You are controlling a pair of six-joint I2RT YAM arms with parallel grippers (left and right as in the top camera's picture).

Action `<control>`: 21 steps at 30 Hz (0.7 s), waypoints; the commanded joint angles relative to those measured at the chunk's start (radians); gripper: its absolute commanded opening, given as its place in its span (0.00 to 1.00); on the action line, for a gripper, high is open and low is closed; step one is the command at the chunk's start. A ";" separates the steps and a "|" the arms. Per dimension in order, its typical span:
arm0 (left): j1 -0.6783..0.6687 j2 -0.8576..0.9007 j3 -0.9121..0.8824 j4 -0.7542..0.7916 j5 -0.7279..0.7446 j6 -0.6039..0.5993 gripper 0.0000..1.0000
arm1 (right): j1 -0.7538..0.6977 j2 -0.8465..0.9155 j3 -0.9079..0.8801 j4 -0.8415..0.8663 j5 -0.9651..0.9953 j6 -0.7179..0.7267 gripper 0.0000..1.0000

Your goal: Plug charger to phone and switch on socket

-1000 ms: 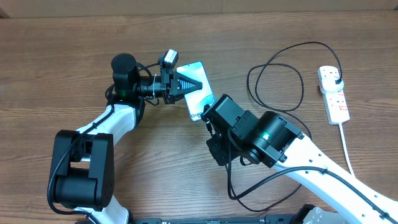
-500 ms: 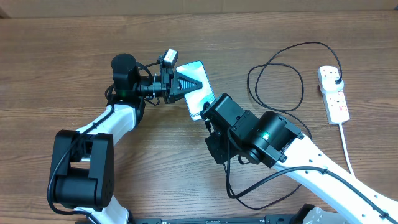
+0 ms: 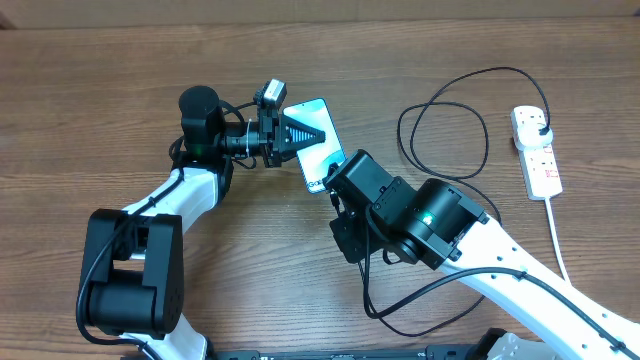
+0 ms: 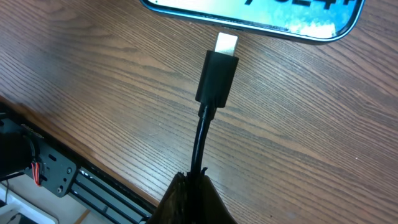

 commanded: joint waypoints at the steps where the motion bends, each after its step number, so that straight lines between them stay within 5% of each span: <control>1: -0.007 -0.001 0.027 0.008 0.002 -0.040 0.04 | 0.005 -0.003 -0.002 0.007 0.009 0.006 0.04; 21: -0.002 -0.001 0.027 0.008 0.024 0.052 0.04 | 0.005 -0.003 -0.002 0.003 0.009 0.006 0.04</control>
